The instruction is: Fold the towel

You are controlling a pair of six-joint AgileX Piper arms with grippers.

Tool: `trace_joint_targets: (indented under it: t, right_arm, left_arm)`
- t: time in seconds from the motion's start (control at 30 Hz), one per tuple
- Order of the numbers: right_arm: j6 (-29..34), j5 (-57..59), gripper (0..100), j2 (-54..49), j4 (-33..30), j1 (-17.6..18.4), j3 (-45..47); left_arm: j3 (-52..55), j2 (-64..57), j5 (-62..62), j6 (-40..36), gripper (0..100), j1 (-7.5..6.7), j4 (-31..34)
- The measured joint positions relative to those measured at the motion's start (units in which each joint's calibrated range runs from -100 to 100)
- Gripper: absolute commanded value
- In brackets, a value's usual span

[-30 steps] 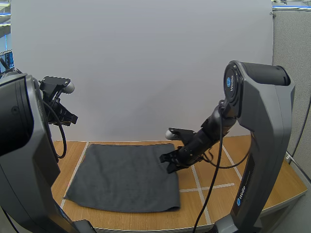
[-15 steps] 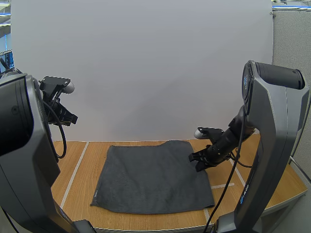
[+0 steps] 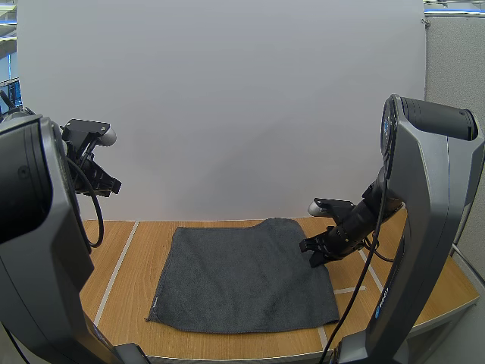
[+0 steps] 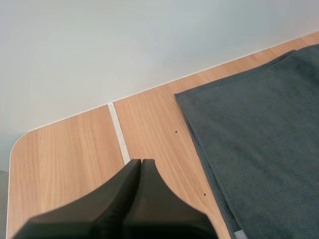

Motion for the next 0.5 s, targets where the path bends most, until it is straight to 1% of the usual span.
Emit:
trace_joint_targets:
  t: [0.2, 0.3, 0.5]
  right_arm:
    - [0.0, 0.3, 0, -1.7, 0.9, 0.0, 0.0]
    - [0.0, 0.9, 0, -5.9, 2.4, 0.0, 0.0]
    - [0.0, 1.4, 0, -11.6, 2.6, 0.0, 0.0]
  left_arm:
    - [0.0, 0.0, 0.0, 0.0, 0, 0.00, 0.0]
    - [0.0, 0.0, 0.0, 0.0, 0, 0.00, 0.0]
    - [0.0, 0.0, 0.0, 0.0, 0, 0.00, 0.0]
